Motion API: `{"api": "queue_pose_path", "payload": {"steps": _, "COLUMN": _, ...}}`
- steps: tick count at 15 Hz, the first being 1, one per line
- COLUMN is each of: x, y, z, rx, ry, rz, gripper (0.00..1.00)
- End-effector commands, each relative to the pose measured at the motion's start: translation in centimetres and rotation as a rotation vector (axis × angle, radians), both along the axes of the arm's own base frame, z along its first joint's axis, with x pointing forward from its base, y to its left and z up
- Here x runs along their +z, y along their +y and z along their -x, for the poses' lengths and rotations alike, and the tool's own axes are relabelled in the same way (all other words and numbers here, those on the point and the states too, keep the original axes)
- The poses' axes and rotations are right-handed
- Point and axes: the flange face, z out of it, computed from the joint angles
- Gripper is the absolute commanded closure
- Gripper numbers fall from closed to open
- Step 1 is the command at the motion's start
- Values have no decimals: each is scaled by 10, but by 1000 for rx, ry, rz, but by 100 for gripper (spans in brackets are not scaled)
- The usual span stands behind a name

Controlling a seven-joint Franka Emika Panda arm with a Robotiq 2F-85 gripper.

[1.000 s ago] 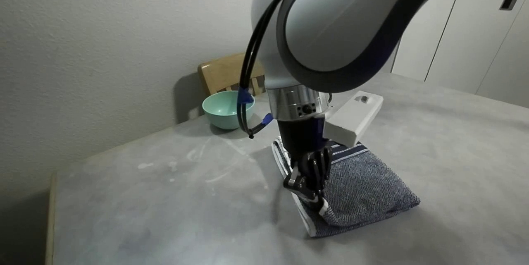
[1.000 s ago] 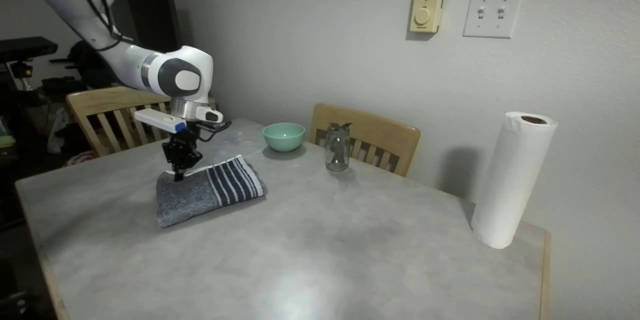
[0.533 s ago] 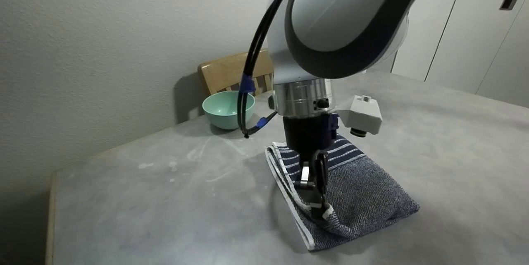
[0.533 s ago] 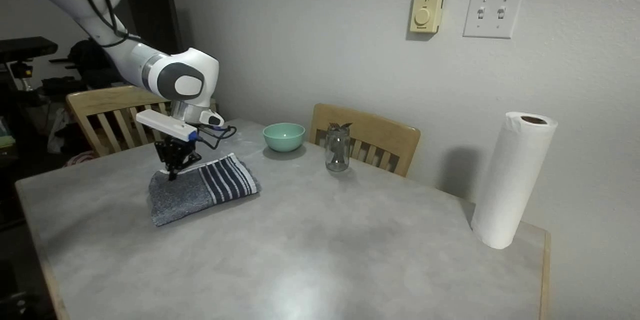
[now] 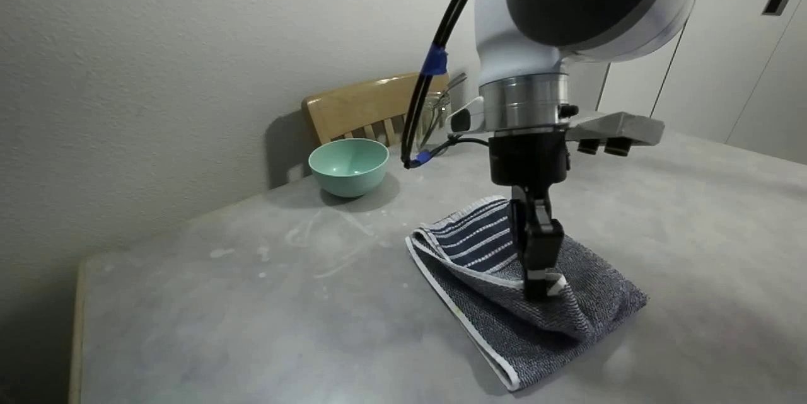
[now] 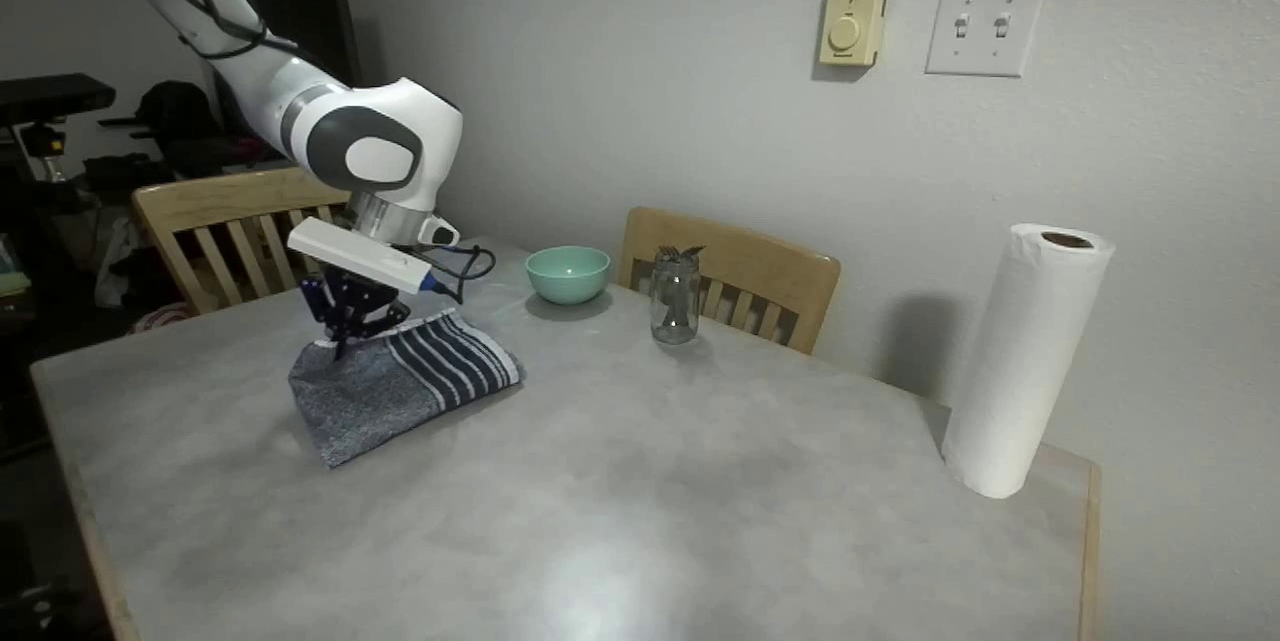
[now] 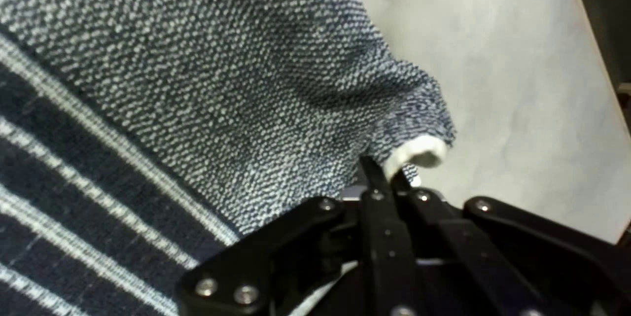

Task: Unfold the towel once

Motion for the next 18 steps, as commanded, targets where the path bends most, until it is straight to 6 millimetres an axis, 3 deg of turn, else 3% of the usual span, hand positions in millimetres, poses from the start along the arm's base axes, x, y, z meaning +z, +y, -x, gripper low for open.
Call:
{"api": "queue_pose_path", "payload": {"steps": 1, "x": 22, "y": -29, "z": 21, "rx": -109, "ry": 19, "rz": 2, "gripper": 99}}
{"api": "queue_pose_path", "payload": {"steps": 8, "x": 59, "y": -75, "z": 45, "rx": -381, "ry": -59, "rz": 202, "gripper": 99}}
{"api": "queue_pose_path", "payload": {"steps": 18, "x": 95, "y": -125, "z": 49, "rx": -754, "ry": -139, "rz": 470, "gripper": 99}}
